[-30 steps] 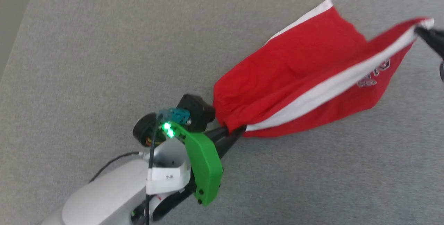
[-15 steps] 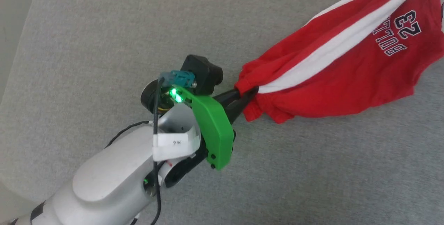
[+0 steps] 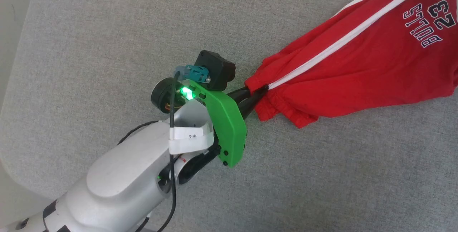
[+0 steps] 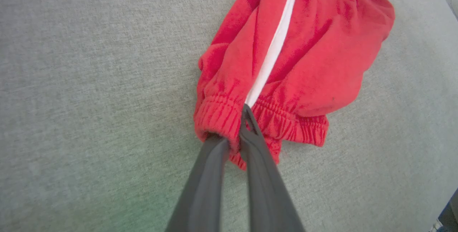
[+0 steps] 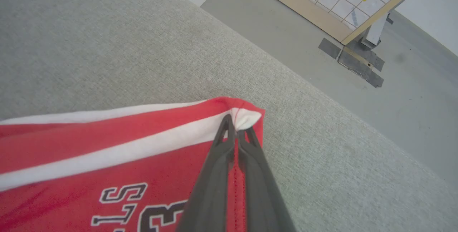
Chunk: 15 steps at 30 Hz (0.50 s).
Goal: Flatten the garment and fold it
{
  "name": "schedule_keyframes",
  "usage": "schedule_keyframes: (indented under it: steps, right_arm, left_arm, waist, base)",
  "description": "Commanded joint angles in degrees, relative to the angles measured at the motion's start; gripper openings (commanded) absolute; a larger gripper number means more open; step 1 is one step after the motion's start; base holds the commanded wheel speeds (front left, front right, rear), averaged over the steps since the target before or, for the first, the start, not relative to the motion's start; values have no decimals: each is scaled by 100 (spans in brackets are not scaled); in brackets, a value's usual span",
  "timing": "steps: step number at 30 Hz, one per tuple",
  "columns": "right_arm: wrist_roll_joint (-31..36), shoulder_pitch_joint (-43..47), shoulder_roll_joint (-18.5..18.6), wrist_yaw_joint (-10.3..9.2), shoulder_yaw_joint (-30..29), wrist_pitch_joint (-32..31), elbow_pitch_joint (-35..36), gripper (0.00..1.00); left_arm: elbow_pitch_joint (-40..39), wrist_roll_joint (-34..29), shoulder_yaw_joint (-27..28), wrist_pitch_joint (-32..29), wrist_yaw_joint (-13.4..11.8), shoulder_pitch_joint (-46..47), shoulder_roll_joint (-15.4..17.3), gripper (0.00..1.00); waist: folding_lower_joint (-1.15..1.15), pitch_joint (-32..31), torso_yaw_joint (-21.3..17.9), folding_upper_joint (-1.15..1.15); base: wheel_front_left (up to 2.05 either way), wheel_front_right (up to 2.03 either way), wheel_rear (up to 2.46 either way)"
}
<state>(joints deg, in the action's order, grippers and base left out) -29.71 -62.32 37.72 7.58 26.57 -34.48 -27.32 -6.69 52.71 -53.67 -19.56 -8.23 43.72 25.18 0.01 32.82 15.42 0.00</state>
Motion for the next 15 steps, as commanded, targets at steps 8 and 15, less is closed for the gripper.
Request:
schedule_keyframes:
  steps: [8, 15]
  right_arm:
    - [-151, -219, -52, -9, 272, 485, -520, 100]
    - [-578, -32, -128, -9, 461, 1294, -629, 100]
  left_arm:
    - [208, -61, -26, 121, 30, 76, -30, 100]
    - [307, -82, 60, 356, -45, -124, 114, 100]
  waist:
    - [-1, -132, -9, 0]
    - [-1, -669, -179, 0]
  base:
    - [0, 0, 0]
    - [0, 0, 0]
